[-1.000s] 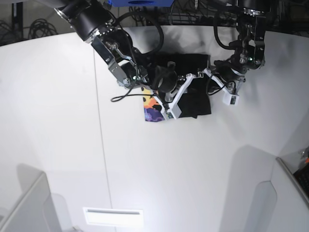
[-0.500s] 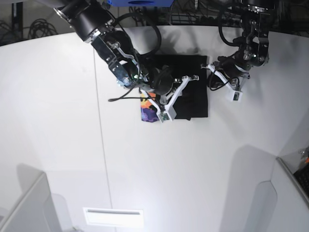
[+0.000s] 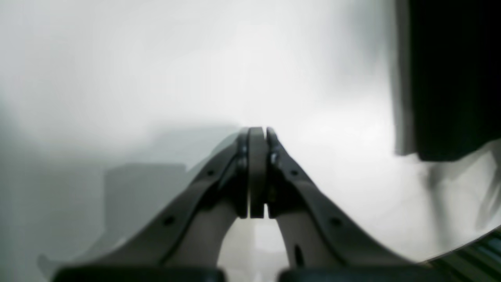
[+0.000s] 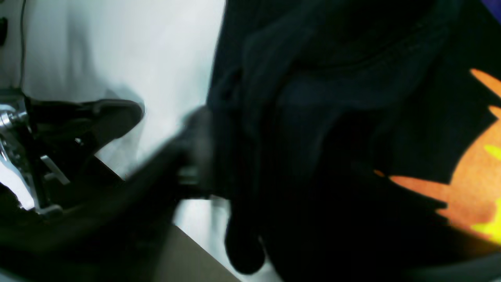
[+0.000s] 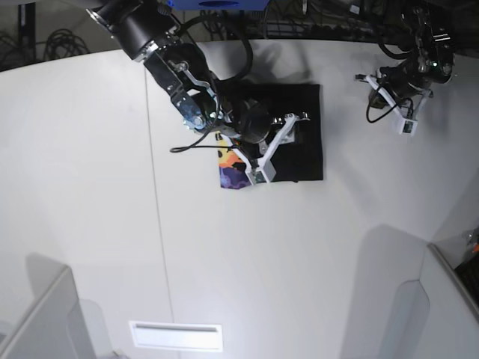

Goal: Fold the T-shirt properly
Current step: 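Fold the strip end with the right gripper over toward the left gripper, then release the folded shirt and raise the right gripper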

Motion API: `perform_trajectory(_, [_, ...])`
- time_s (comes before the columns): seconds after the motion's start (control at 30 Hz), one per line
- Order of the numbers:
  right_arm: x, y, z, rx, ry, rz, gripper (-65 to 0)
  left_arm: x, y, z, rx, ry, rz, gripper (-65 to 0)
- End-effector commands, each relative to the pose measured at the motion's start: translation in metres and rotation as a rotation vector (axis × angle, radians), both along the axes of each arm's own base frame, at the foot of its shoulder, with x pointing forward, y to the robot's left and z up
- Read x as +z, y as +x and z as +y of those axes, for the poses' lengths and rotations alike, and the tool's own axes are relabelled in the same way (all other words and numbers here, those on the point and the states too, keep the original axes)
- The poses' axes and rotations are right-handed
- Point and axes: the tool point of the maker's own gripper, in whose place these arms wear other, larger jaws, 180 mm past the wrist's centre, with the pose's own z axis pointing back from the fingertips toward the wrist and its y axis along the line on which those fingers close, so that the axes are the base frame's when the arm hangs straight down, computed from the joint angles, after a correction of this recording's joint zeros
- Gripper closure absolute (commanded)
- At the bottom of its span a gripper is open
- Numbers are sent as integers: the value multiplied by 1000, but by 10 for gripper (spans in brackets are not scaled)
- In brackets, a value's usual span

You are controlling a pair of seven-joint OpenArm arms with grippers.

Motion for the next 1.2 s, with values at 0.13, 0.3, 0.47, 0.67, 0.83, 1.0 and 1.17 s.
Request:
perform_trajectory(0.13, [24,9,19,6,64,-43,-402,13,0,22,12,44,-23,0])
perform_trajectory(0.3, [32,17,22,10,71,-66,-402,16,-5,38,49,67,-24,0])
perform_trajectory(0.47, [44,6,45,95,80,-66,-402,19,-5,44,64,76,-30,0])
perform_trajectory(0.67, [60,-7,78,233,68,-128,-402,19,-5,44,63,76,-30,0])
perform_trajectory(0.83, [78,-5,96,306,60,-203,-402,19,-6,44,63,76,-29,0])
perform_trajectory(1.0, [110,5,95,325,85,-289,-402,14,-16,45,64,77,-2,0])
perform_trajectory(1.17, [122,12,55,290,66,-292,-357,11,-21,44,66,71,10,0])
